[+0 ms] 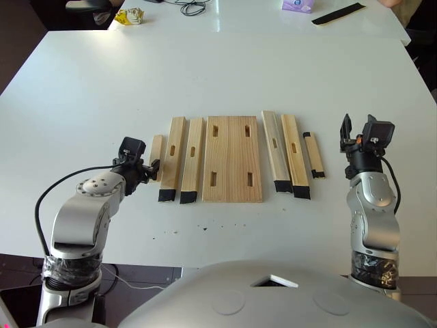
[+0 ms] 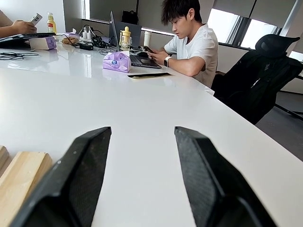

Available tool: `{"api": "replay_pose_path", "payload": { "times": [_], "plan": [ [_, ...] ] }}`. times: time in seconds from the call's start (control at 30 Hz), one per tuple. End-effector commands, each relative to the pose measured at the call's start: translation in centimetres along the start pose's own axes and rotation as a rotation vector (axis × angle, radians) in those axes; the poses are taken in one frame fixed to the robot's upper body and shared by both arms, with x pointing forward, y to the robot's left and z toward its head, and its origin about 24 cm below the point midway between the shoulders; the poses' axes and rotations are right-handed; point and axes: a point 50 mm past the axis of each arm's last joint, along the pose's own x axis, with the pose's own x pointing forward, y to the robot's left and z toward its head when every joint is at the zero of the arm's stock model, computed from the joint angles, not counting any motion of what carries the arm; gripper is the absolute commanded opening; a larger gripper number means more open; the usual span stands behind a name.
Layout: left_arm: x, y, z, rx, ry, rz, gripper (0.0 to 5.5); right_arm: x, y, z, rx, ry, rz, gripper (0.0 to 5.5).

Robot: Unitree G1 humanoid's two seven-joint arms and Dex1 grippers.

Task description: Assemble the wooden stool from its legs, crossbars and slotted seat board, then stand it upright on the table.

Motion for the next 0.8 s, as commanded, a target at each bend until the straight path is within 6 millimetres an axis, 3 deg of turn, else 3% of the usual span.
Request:
{"api": "replay_pose_path", "payload": {
  "times": [0.03, 0.33, 0.8],
  "plan": [
    [0.2, 0.0, -1.5, 0.005, 0.084, -0.013, 3.3, -0.1, -0.1, -0.1, -0.006, 0.016, 0.002, 2.48],
    [-0.1, 1.7, -1.0, 0.058, 0.092, -0.007, 3.3, -0.7, -0.1, -0.2, 0.005, 0.023, -0.022, 2.48],
    [0.0, 1.6, 0.4, 0.029, 0.049, -0.016, 3.3, -0.5, 0.0, -0.3, 0.006, 0.02, -0.02, 2.48]
  ]
}}
